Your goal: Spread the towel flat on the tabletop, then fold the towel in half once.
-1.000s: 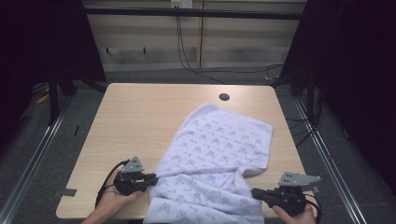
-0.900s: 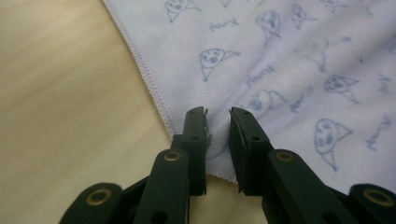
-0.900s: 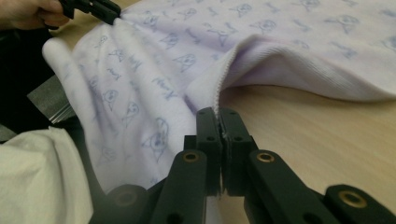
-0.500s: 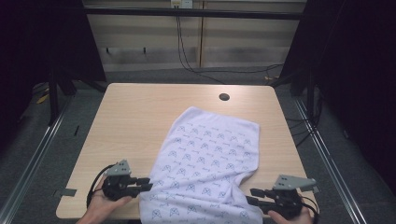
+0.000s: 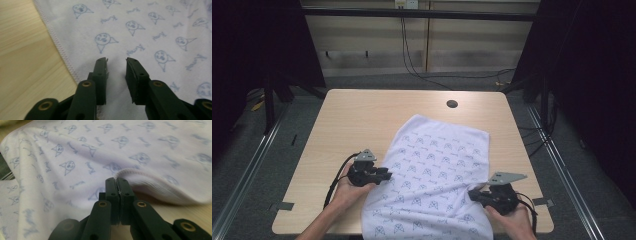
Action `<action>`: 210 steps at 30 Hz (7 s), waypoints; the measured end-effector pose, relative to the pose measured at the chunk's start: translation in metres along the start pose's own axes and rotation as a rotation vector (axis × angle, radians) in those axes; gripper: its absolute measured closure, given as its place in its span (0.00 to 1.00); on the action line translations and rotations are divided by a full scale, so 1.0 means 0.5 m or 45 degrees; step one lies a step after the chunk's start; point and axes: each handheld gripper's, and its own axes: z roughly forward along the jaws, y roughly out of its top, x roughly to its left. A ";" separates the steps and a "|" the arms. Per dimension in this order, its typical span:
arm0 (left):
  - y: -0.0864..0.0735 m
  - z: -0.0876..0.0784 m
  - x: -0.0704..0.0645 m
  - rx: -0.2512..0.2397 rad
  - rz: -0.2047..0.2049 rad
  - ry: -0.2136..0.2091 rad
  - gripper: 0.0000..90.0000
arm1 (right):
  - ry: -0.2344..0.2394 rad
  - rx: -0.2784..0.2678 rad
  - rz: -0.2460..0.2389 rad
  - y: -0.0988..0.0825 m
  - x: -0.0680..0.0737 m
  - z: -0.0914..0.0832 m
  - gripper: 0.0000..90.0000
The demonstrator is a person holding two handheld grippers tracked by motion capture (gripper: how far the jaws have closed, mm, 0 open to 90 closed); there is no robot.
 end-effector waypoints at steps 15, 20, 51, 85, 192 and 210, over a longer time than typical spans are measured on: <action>-0.066 -0.068 -0.031 0.045 0.003 -0.047 1.00 | -0.149 -0.001 0.105 -0.068 -0.016 -0.076 0.76; -0.056 -0.059 -0.037 0.013 -0.002 -0.143 1.00 | -0.082 -0.081 0.039 -0.027 -0.022 -0.058 0.76; -0.020 -0.008 -0.031 -0.015 0.077 -0.043 0.67 | -0.014 0.117 -0.168 0.074 -0.033 0.152 0.66; 0.059 0.000 -0.016 -0.200 0.079 -0.031 0.86 | 0.016 0.046 -0.122 0.053 -0.027 0.118 0.61; 0.044 0.023 0.081 -0.002 -0.090 0.081 0.80 | -0.070 0.013 0.077 0.133 -0.233 0.142 0.95; 0.104 -0.077 0.096 -0.203 -0.087 0.000 0.96 | 0.059 -0.170 0.048 0.233 -0.221 0.071 0.96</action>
